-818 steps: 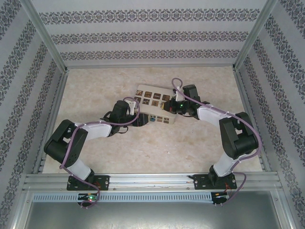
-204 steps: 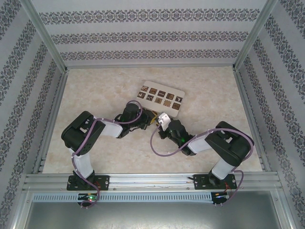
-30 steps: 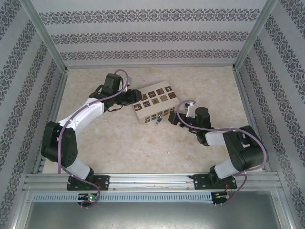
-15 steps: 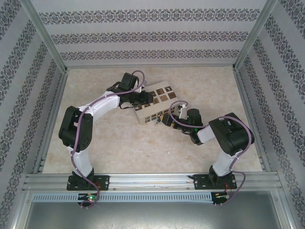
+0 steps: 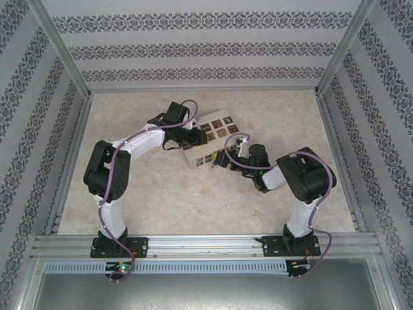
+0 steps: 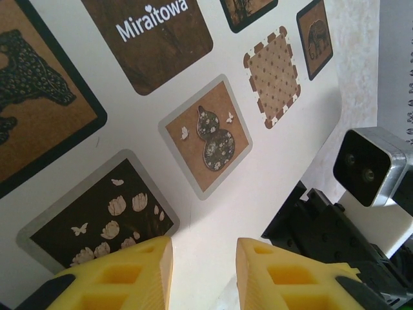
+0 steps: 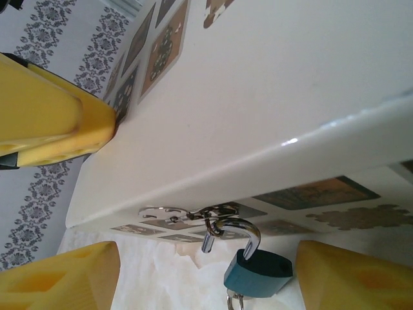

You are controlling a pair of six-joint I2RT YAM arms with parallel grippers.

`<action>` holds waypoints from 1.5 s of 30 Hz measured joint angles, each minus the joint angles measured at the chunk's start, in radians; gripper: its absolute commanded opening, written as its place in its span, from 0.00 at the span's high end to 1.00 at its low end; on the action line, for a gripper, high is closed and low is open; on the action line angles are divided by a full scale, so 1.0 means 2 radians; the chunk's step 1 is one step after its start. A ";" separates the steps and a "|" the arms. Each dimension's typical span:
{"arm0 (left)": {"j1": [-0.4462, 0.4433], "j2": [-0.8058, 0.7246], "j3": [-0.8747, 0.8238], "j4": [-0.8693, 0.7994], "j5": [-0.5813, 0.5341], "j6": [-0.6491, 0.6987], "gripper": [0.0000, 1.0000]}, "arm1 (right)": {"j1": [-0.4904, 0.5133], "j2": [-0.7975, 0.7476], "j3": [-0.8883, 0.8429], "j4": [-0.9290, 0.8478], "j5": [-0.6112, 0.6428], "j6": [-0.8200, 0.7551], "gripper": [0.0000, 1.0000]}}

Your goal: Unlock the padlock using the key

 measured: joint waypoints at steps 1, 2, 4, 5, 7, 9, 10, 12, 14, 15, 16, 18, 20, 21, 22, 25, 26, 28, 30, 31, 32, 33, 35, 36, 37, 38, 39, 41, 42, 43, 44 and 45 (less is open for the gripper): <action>0.000 0.000 0.000 0.000 0.000 0.000 0.69 | 0.002 0.003 0.002 0.002 0.000 0.000 0.27; 0.000 0.000 0.000 0.000 0.001 0.000 0.69 | 0.002 0.006 0.004 0.003 0.000 0.000 0.28; 0.000 0.000 0.000 0.000 0.001 0.000 0.69 | 0.003 0.012 0.007 0.007 0.000 0.000 0.29; 0.000 0.000 0.000 0.000 0.001 0.000 0.69 | 0.003 0.015 0.010 0.008 0.000 0.000 0.29; 0.000 0.000 0.000 0.000 0.001 0.000 0.69 | 0.003 0.020 0.012 0.014 -0.001 0.000 0.30; 0.000 0.000 0.000 0.000 0.001 0.000 0.69 | 0.003 0.024 0.013 0.019 -0.003 0.000 0.31; 0.000 0.000 0.000 0.000 0.001 0.000 0.69 | 0.003 0.026 0.013 0.021 -0.003 0.000 0.31; 0.000 0.000 0.000 0.000 0.001 0.000 0.69 | 0.003 0.030 0.014 0.026 -0.006 0.000 0.32; 0.000 0.000 0.000 0.000 0.001 0.000 0.70 | 0.003 0.035 0.016 0.032 -0.011 0.000 0.32; 0.000 0.000 0.000 0.000 0.001 0.000 0.70 | 0.003 0.037 0.017 0.035 -0.013 0.000 0.33; 0.000 0.000 0.000 0.000 0.001 0.000 0.70 | 0.003 0.040 0.019 0.038 -0.014 0.000 0.33; 0.000 0.000 0.000 0.000 0.001 0.000 0.70 | 0.003 0.046 0.021 0.046 -0.020 0.001 0.34; -0.001 0.000 0.000 0.000 0.001 0.000 0.70 | 0.003 0.052 0.023 0.053 -0.026 0.002 0.34; -0.002 0.000 0.000 0.000 0.001 0.000 0.70 | 0.003 0.054 0.024 0.056 -0.028 0.002 0.35; -0.002 0.000 0.000 0.000 0.001 0.000 0.70 | 0.003 0.055 0.025 0.058 -0.030 0.003 0.36; -0.003 0.000 0.000 0.000 0.001 0.000 0.70 | 0.003 0.059 0.026 0.066 -0.038 0.006 0.37; -0.003 0.000 0.000 0.000 0.001 0.000 0.70 | 0.003 0.061 0.026 0.070 -0.040 0.006 0.38; -0.003 0.000 0.000 0.000 0.001 0.000 0.70 | 0.003 0.064 0.026 0.077 -0.042 0.008 0.40; -0.003 0.000 0.000 0.000 0.001 0.000 0.70 | 0.003 0.066 0.026 0.083 -0.044 0.010 0.42; -0.003 0.000 0.000 0.000 0.001 0.000 0.70 | 0.003 0.067 0.026 0.085 -0.045 0.012 0.43; -0.003 0.000 0.000 0.000 0.001 0.000 0.70 | 0.003 0.068 0.026 0.086 -0.046 0.013 0.45; -0.003 0.000 0.000 0.000 0.001 0.000 0.70 | 0.003 0.068 0.026 0.088 -0.047 0.014 0.46; -0.003 0.000 0.000 0.000 0.001 0.000 0.70 | 0.003 0.068 0.026 0.091 -0.050 0.015 0.47; -0.003 0.000 0.000 0.000 0.001 0.000 0.70 | 0.003 0.068 0.025 0.092 -0.051 0.015 0.47; -0.003 0.000 0.000 0.000 0.002 0.000 0.70 | 0.002 0.068 0.024 0.092 -0.051 0.015 0.48; -0.003 0.000 0.000 0.000 0.002 0.000 0.70 | 0.002 0.068 0.023 0.094 -0.052 0.015 0.48; -0.004 0.000 0.000 0.000 0.001 0.000 0.70 | 0.000 0.068 0.021 0.095 -0.052 0.015 0.48; -0.004 0.000 0.000 0.000 0.001 0.000 0.70 | -0.002 0.068 0.019 0.098 -0.053 0.015 0.49; -0.005 0.000 0.000 0.000 0.001 0.000 0.70 | -0.002 0.068 0.018 0.099 -0.053 0.015 0.50; -0.005 0.000 0.000 0.000 0.001 0.000 0.70 | -0.003 0.068 0.017 0.099 -0.054 0.015 0.51; -0.005 0.000 0.000 0.000 0.001 0.000 0.70 | -0.005 0.068 0.017 0.099 -0.055 0.014 0.52; -0.006 0.000 0.000 0.000 0.001 0.000 0.70 | -0.005 0.068 0.016 0.099 -0.055 0.014 0.53</action>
